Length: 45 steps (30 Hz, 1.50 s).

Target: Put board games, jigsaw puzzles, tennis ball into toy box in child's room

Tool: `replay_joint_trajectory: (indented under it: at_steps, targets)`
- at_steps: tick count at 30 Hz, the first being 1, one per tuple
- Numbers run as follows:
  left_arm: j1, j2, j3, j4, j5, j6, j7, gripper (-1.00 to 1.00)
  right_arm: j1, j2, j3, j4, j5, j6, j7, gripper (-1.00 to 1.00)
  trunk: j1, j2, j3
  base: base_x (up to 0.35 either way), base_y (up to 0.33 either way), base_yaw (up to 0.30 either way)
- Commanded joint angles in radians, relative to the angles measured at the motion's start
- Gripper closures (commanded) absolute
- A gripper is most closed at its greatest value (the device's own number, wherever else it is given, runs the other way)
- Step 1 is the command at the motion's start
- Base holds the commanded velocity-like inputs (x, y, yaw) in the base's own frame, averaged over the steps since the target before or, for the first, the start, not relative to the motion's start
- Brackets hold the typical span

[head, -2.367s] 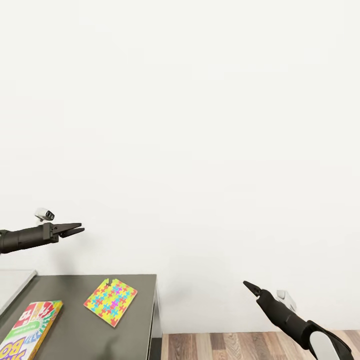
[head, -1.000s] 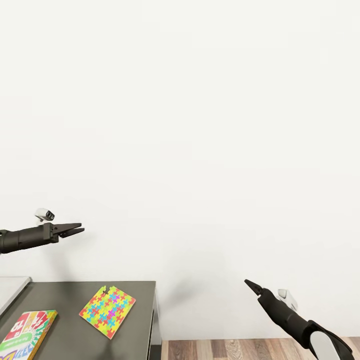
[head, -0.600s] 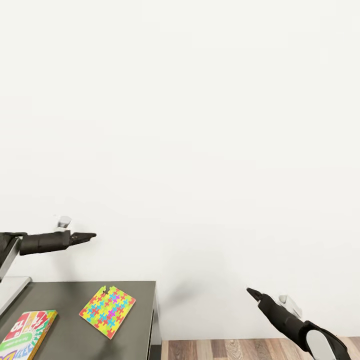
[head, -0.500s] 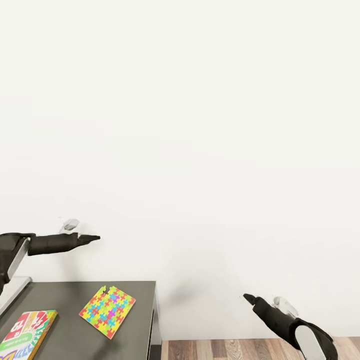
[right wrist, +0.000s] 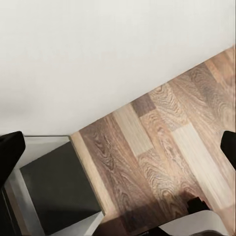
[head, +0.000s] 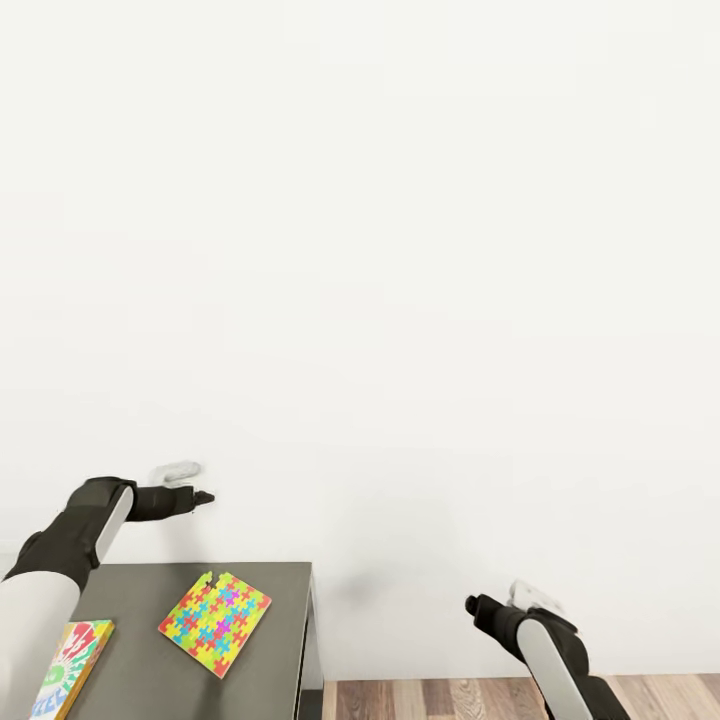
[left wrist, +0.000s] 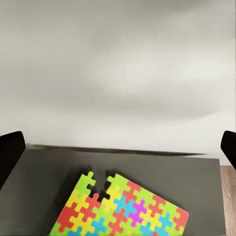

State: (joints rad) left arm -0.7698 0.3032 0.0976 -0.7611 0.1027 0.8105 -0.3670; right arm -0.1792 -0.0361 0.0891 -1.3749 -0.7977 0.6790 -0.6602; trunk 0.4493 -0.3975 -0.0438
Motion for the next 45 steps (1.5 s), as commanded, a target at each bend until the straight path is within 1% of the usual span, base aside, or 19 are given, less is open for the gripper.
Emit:
replay_joint_trajectory:
  at_steps: [1, 2, 4, 9, 17, 22, 24, 27, 30, 35, 43, 45]
  targets:
    - [-0.002, -0.010, 0.001, 0.014, 0.009, 0.006, 0.039, -1.00, -0.002, 0.000, 0.003, -0.001, -0.004, 0.001, -0.017, -1.00, 0.001, -0.002, -0.002, 0.000, 0.000, 0.000]
    - [-0.002, -0.018, 0.001, 0.024, 0.007, 0.004, 0.064, -1.00, -0.002, 0.000, 0.003, -0.002, 0.001, 0.002, -0.021, -1.00, 0.001, -0.002, -0.002, 0.000, 0.000, 0.000]
    - [-0.003, -0.027, 0.000, 0.039, 0.004, 0.002, 0.091, -1.00, -0.003, 0.001, 0.004, -0.003, 0.005, 0.001, -0.023, -1.00, 0.001, -0.002, -0.002, 0.000, 0.000, 0.000]
    - [-0.003, -0.033, -0.001, 0.060, 0.001, 0.001, 0.105, -1.00, -0.003, 0.001, 0.005, -0.008, 0.008, 0.001, -0.025, -1.00, 0.001, -0.002, -0.002, 0.000, 0.000, 0.000]
    - [-0.003, -0.034, -0.001, 0.067, 0.000, -0.007, 0.109, -1.00, -0.003, 0.002, 0.006, -0.010, 0.008, 0.001, -0.025, -1.00, 0.001, -0.002, -0.002, 0.000, 0.000, 0.000]
    - [-0.003, -0.033, -0.012, 0.068, 0.000, -0.007, 0.108, -1.00, -0.003, 0.001, 0.005, -0.010, 0.007, 0.001, -0.024, -1.00, 0.001, -0.002, -0.002, 0.000, 0.000, 0.000]
    - [-0.003, -0.033, -0.025, 0.068, -0.005, -0.008, 0.110, -1.00, -0.003, 0.001, 0.005, -0.010, 0.006, 0.001, -0.024, -1.00, 0.001, -0.002, -0.002, 0.000, 0.000, 0.000]
    - [-0.003, -0.030, -0.039, 0.068, -0.023, -0.008, 0.110, -1.00, -0.003, 0.002, 0.005, -0.008, 0.005, 0.000, -0.024, -1.00, 0.001, -0.002, -0.002, 0.000, 0.000, 0.000]
    - [-0.003, -0.031, -0.045, 0.068, -0.032, -0.008, 0.109, -1.00, -0.003, 0.008, 0.005, -0.006, 0.005, -0.001, -0.023, -1.00, 0.001, -0.002, -0.002, 0.000, 0.000, 0.000]
    - [-0.003, -0.034, -0.048, 0.068, -0.036, -0.008, 0.109, -1.00, -0.003, 0.012, 0.003, -0.002, 0.005, -0.001, -0.023, -1.00, 0.001, -0.002, -0.003, 0.000, 0.000, 0.000]
    - [-0.003, -0.036, -0.051, 0.068, -0.036, -0.007, 0.108, -1.00, -0.003, 0.013, 0.002, -0.001, 0.003, 0.002, -0.023, -1.00, 0.001, -0.002, -0.012, 0.000, 0.000, 0.000]
    - [-0.003, -0.037, -0.058, 0.068, -0.036, -0.007, 0.108, -1.00, -0.003, 0.014, 0.003, -0.003, 0.003, 0.003, -0.023, -1.00, 0.001, -0.002, -0.015, 0.000, 0.000, 0.000]
